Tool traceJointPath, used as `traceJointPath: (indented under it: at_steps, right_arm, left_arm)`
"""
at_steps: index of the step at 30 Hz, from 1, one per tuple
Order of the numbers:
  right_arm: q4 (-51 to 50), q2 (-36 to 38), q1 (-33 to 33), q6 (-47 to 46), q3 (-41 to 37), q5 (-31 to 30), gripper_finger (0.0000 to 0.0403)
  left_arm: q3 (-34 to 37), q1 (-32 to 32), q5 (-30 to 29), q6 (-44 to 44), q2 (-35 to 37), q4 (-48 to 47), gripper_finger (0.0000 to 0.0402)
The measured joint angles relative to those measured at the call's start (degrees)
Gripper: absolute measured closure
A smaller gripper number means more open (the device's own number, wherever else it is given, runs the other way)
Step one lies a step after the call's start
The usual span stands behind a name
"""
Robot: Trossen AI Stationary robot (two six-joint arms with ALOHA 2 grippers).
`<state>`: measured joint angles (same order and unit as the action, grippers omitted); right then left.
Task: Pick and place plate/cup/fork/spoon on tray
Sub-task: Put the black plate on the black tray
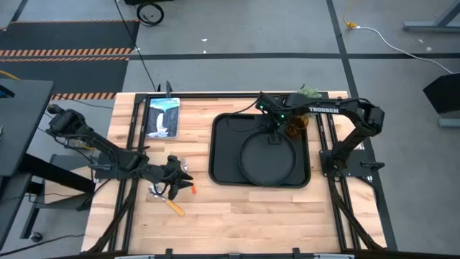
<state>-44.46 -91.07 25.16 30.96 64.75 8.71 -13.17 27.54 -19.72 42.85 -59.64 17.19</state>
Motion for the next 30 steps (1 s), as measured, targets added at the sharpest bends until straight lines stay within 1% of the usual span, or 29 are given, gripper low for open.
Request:
traceJointPath:
  at_steps: [5,8,12,18,22,27,30]
  right_arm:
    - [1.6,-1.2,2.3,5.8,0.1,1.2,0.0395]
    - [0.9,-2.0,3.6,8.3,0.0,2.1,0.0395]
    - [-0.2,-2.8,4.2,10.9,0.0,1.6,0.0394]
    - [-1.8,-2.6,4.3,15.8,0.0,1.2,0.0374]
    - [-4.2,-2.6,4.2,19.9,0.0,1.0,0.0369]
    - [-4.8,-2.6,4.2,19.8,0.0,1.0,0.0367]
    - [-4.8,-2.6,3.8,17.1,0.0,1.0,0.0362]
  left_arm:
    - [0.0,-0.7,0.0,1.3,0.0,0.0,0.026]
    - [0.0,-0.8,0.0,1.6,0.0,0.1,0.026]
    - [0.0,-0.8,0.0,2.7,0.0,0.1,0.026]
    - [0.0,-0.7,0.0,3.0,0.0,0.0,0.026]
    - [0.0,-0.7,0.0,3.0,0.0,0.0,0.026]
    - [0.0,-0.7,0.0,3.0,0.0,0.0,0.026]
    - [0.0,-0.7,0.0,3.0,0.0,0.0,0.026]
